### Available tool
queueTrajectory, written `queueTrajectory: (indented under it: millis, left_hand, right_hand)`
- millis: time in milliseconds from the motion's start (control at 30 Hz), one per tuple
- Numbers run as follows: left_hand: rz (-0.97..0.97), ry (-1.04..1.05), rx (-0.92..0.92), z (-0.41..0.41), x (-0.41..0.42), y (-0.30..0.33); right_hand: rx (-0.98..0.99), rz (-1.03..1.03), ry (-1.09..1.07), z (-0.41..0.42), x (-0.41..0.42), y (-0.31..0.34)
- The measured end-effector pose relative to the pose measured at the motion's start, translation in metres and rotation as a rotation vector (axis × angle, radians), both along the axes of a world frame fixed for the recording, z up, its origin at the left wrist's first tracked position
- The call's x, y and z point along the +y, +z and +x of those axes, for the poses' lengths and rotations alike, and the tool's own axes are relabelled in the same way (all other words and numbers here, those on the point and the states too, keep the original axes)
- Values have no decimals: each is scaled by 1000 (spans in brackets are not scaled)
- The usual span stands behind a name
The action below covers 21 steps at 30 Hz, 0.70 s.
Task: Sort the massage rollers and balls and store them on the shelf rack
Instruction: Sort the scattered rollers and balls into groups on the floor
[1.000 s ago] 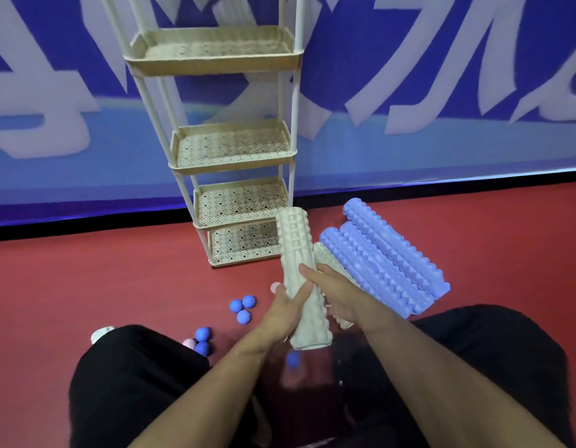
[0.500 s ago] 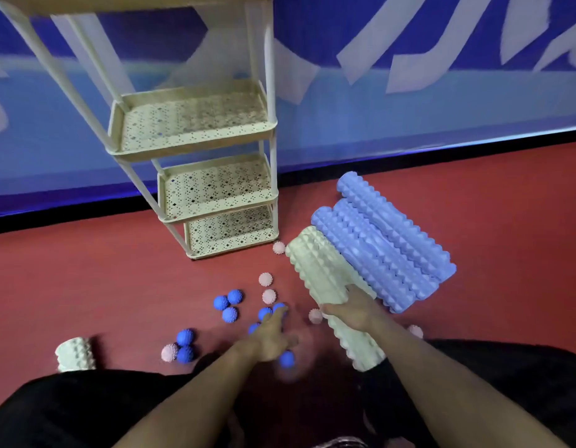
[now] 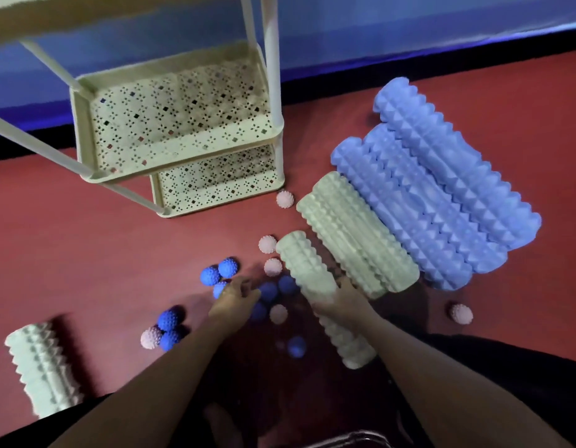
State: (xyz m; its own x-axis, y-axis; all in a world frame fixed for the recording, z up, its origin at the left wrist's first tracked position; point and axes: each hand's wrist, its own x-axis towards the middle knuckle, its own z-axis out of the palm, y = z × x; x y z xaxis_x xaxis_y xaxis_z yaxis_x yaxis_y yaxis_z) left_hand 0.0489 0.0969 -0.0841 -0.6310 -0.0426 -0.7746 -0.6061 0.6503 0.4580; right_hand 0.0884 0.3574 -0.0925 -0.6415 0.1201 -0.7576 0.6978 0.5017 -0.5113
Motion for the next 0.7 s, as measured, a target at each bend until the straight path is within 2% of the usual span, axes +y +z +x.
queueTrajectory:
  millis: [133, 233, 400, 500, 600, 700]
  left_hand:
    - [-25, 58, 3, -14, -23, -10]
    - [-49, 55, 56, -23, -46, -6]
    - [-137, 3, 80, -28, -99, 5]
    - [-174, 31, 74, -31, -131, 13]
    - [-212, 118, 78, -37, -155, 22]
    - [-224, 98, 87, -52, -178, 34]
  right_hand:
    - [11, 34, 93, -16, -11, -7]
    - [120, 219, 81, -35, -21, -8]
    - [117, 515, 185, -48, -36, -11]
    - [250, 658, 296, -41, -44, -15]
    - [292, 704, 315, -41, -53, -4]
    - [375, 636, 326, -55, -69, 16]
